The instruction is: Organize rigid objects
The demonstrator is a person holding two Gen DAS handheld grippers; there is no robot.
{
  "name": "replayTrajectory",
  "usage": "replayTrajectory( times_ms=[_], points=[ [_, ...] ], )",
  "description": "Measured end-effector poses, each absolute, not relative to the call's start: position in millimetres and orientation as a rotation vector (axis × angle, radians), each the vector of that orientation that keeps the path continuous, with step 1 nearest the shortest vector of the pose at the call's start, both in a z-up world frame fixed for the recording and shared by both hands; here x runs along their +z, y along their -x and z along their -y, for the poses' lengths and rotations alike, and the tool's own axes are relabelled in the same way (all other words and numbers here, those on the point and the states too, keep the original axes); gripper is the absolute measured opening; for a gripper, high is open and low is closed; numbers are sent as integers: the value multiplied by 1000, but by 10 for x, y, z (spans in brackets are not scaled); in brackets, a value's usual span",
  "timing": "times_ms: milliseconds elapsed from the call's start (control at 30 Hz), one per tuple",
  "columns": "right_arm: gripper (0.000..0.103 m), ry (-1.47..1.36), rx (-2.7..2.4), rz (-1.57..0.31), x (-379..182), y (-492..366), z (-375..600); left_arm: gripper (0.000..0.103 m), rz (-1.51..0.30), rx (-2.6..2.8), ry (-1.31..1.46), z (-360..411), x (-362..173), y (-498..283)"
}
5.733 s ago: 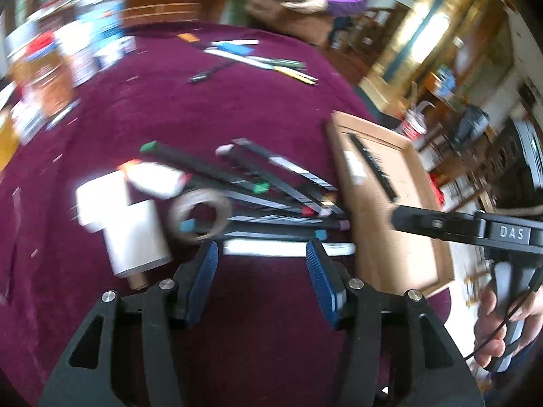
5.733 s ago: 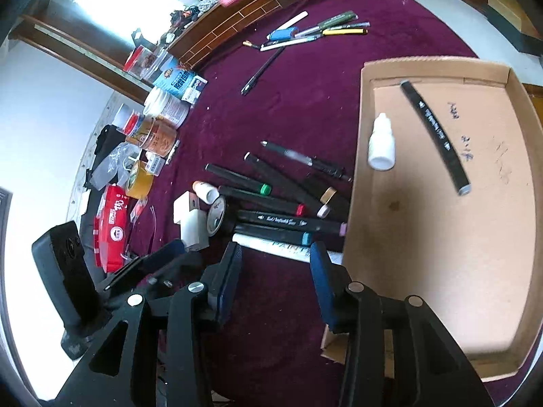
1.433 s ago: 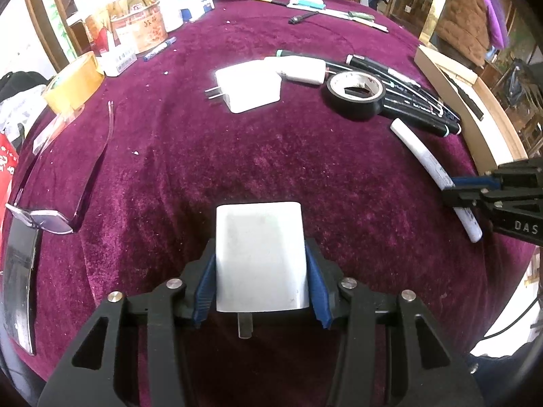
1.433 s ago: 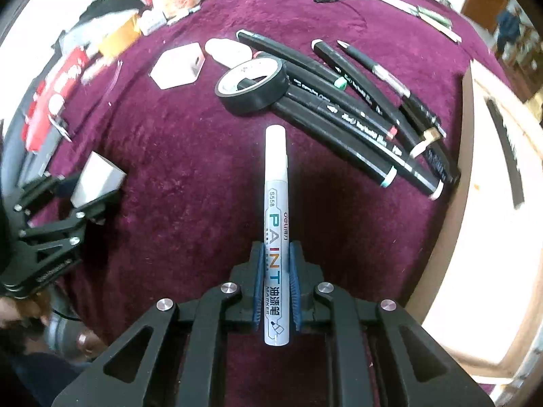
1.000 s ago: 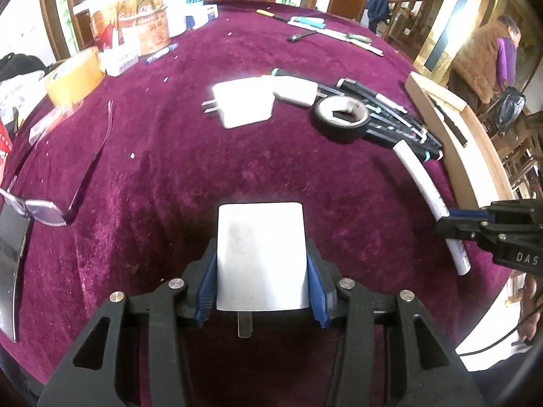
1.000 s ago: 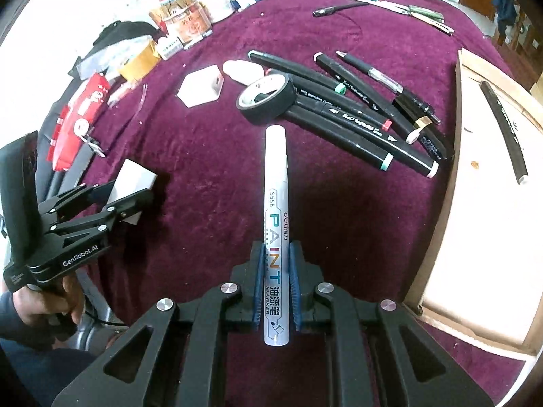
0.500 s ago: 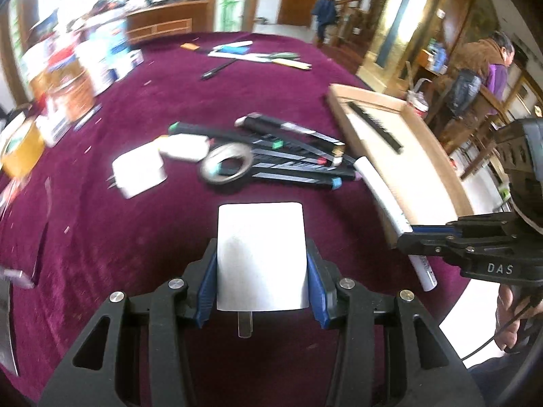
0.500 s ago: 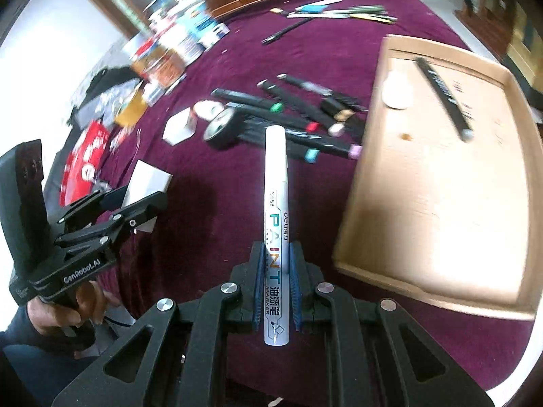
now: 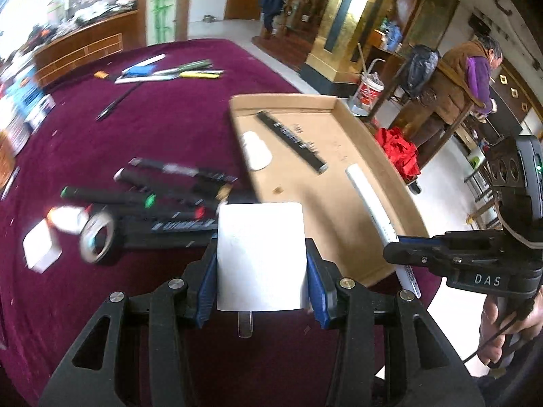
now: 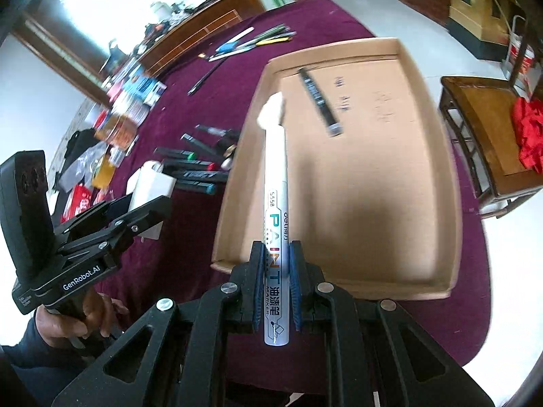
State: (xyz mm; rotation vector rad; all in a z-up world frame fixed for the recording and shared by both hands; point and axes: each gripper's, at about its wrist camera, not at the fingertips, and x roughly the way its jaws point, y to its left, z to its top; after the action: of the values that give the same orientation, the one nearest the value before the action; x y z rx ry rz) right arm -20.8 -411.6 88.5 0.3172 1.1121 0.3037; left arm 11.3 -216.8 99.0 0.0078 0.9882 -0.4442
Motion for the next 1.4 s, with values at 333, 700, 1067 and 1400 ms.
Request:
replayTrajectory(
  times_ms=[333,700,1067,1400],
  points=[
    [13,-312,279,-1154,796,-225,4521,44,-1077,-448,-20,2810,747,-596],
    [13,-225,288,-1207,676,-1020,4613,44,-1146,-366,27,3055,470,-1073],
    [13,-174,304,-1254,544,-1439,4525,44,-1156,-326,31,3150,310,-1350],
    [13,-144,306,-1256,522,-1500,4439,44,-1144,-305,4,3173,280,-1412]
  ],
)
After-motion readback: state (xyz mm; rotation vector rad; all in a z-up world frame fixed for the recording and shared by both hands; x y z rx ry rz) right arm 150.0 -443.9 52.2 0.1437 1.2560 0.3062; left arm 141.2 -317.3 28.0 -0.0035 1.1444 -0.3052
